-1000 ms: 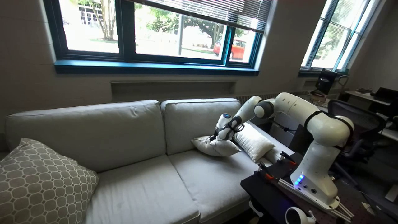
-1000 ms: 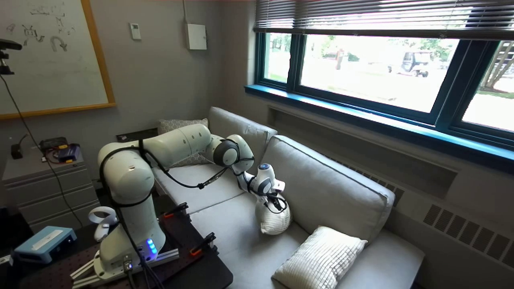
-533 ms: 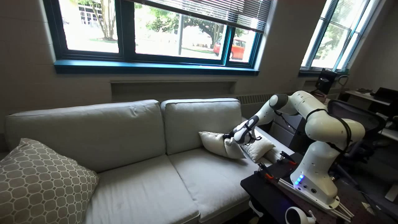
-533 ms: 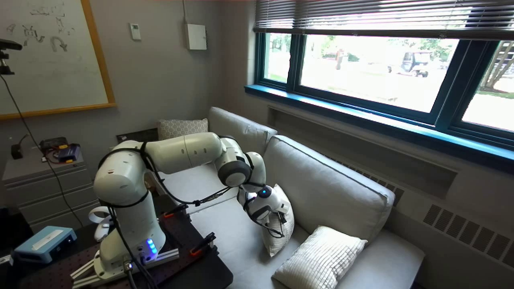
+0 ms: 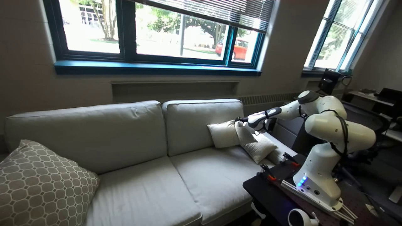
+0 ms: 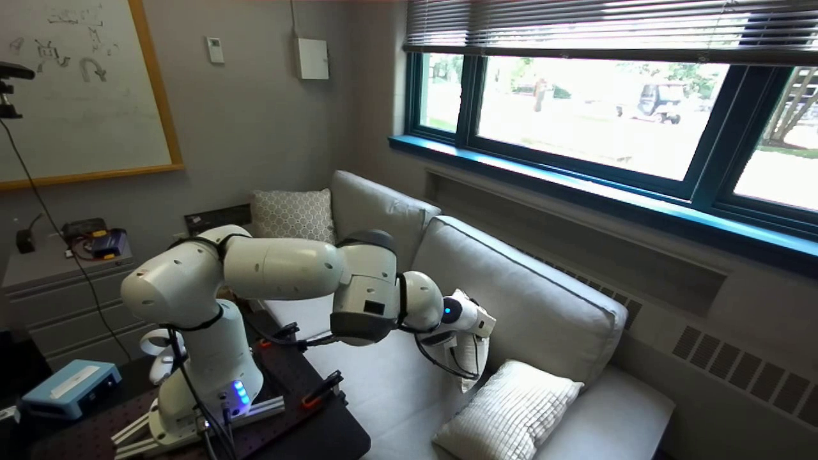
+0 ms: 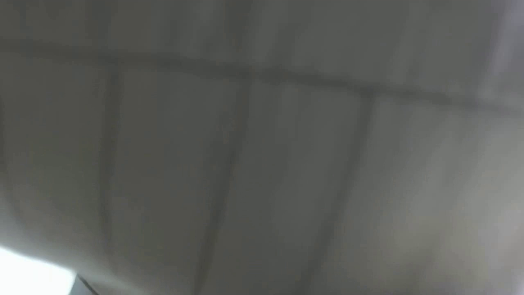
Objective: Arrange the cushions, one in front of the other, against the armrest
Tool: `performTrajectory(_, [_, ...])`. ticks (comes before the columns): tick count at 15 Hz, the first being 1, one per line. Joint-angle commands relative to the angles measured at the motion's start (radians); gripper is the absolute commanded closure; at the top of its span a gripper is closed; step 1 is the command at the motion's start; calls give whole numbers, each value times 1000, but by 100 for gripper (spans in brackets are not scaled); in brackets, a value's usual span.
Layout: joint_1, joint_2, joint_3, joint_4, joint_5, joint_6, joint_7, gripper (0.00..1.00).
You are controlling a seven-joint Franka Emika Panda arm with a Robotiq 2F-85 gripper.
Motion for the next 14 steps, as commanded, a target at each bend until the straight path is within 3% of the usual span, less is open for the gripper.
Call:
performTrajectory(1, [-160, 33, 163, -55, -40, 8, -67, 92])
performTrajectory(2, [-152, -12, 128, -149, 4, 103, -58, 92])
performTrajectory(3, [-194, 28, 177, -76, -13, 2, -71, 92])
performTrajectory(5, [-189, -10, 124, -140, 46, 44, -54, 92])
performTrajectory(6, [-199, -7, 121, -118, 65, 7, -49, 92])
performTrajectory(12, [-76, -74, -69, -74, 325, 0, 10, 92])
performTrajectory(14, [-3, -116, -142, -40, 400, -4, 21, 92])
